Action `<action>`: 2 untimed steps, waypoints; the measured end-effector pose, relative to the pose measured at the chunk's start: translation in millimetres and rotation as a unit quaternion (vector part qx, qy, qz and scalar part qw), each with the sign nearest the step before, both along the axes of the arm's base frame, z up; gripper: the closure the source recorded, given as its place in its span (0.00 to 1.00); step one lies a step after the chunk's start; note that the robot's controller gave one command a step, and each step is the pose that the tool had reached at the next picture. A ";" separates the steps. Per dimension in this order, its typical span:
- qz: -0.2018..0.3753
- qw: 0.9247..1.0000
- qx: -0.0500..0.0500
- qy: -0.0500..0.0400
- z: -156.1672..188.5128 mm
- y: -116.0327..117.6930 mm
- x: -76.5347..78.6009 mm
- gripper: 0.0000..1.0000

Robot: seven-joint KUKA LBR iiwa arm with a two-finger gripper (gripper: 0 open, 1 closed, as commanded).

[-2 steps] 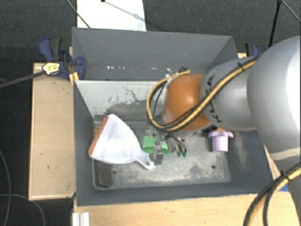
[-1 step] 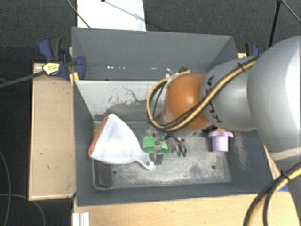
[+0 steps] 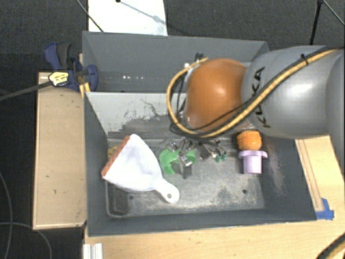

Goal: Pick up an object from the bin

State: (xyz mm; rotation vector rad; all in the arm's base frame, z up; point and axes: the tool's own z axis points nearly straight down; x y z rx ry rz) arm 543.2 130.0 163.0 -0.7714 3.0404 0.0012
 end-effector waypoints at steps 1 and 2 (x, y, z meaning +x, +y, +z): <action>-0.001 1.000 0.000 0.000 -0.3 -0.1 -0.2 1.00; 0.008 1.000 0.000 0.000 135.5 -7.9 2.6 1.00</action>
Offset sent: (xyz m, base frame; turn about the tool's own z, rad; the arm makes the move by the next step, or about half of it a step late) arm 0.0016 -0.0082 0.1344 -0.0198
